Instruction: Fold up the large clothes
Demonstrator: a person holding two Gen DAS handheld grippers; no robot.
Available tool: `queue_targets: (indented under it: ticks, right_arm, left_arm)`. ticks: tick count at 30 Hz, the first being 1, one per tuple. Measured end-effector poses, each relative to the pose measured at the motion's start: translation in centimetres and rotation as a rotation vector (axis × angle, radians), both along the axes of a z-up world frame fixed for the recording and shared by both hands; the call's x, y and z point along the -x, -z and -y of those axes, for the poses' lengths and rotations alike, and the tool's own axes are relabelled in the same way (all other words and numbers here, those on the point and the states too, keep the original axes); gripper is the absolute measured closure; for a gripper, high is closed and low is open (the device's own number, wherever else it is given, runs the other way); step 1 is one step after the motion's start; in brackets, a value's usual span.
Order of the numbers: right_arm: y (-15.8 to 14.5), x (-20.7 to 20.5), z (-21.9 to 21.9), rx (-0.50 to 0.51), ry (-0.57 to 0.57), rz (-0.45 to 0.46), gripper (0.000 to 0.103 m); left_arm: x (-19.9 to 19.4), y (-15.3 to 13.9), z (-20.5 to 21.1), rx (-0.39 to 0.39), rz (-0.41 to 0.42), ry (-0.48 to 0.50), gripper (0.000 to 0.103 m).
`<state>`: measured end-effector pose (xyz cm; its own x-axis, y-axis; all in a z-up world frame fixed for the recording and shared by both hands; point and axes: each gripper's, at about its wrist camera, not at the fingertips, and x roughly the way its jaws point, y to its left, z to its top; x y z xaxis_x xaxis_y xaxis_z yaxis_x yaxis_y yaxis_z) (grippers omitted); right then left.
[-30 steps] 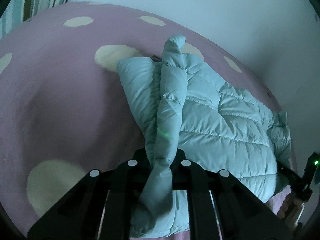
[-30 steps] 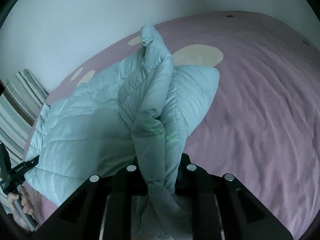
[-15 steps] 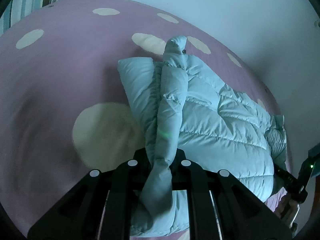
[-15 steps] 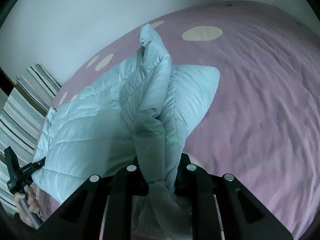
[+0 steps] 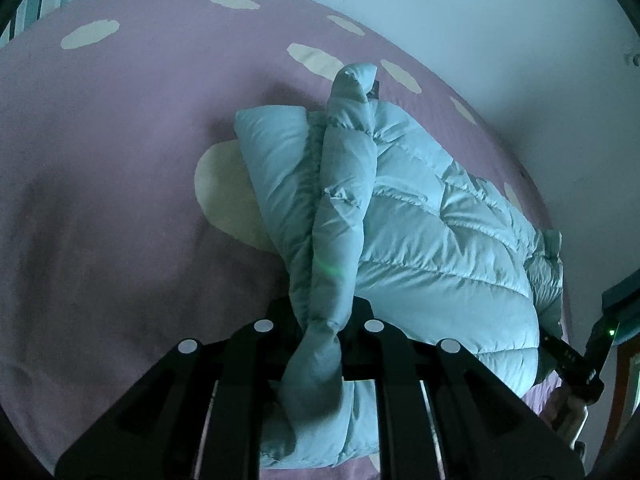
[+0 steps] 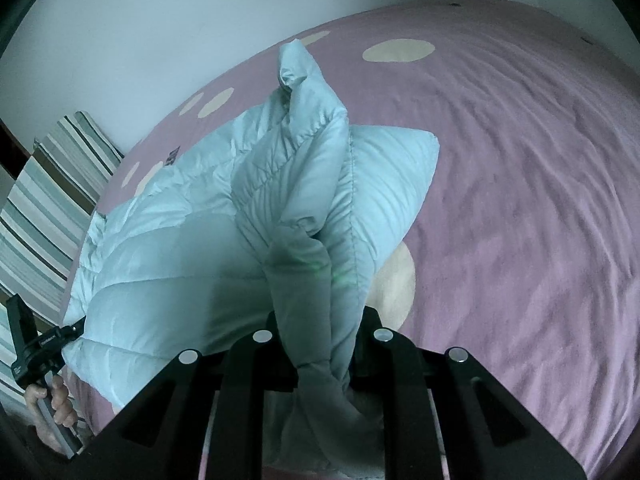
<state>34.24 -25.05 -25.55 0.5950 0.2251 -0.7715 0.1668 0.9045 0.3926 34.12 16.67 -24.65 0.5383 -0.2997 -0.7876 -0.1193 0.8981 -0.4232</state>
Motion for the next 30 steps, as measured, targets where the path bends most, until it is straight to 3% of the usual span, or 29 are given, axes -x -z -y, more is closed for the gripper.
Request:
queue_targets:
  ticks: [5, 7, 9, 11, 19, 26, 30]
  right_arm:
    - [-0.3, 0.5, -0.2, 0.029, 0.018, -0.006, 0.075]
    - [-0.9, 0.8, -0.3, 0.072, 0.031, -0.004, 0.069]
    - [-1.6, 1.1, -0.2, 0.107, 0.042, 0.002, 0.064]
    - [-2.5, 1.6, -0.1, 0.137, 0.060, 0.013, 0.061]
    - [-7.1, 3.1, -1.5, 0.219, 0.098, 0.114, 0.060]
    - [-7.3, 1.0, -8.2, 0.148, -0.087, 0.119, 0.060]
    - [-6.8, -1.0, -12.4, 0.167, -0.168, 0.112, 0.060]
  left_arm:
    - [-1.1, -0.1, 0.3, -0.056, -0.015, 0.001, 0.075]
    - [-1.5, -0.5, 0.2, -0.081, -0.020, -0.017, 0.063]
    - [-1.5, -1.1, -0.2, -0.095, -0.012, -0.034, 0.045]
    - [-1.2, -1.5, -0.6, -0.111, 0.003, -0.030, 0.041]
    - [-2.7, -2.0, -0.2, -0.169, -0.009, 0.018, 0.036]
    - [-2.4, -1.7, -0.5, -0.238, -0.011, 0.033, 0.035]
    - [-2.2, -1.8, -0.5, -0.253, -0.013, 0.040, 0.035]
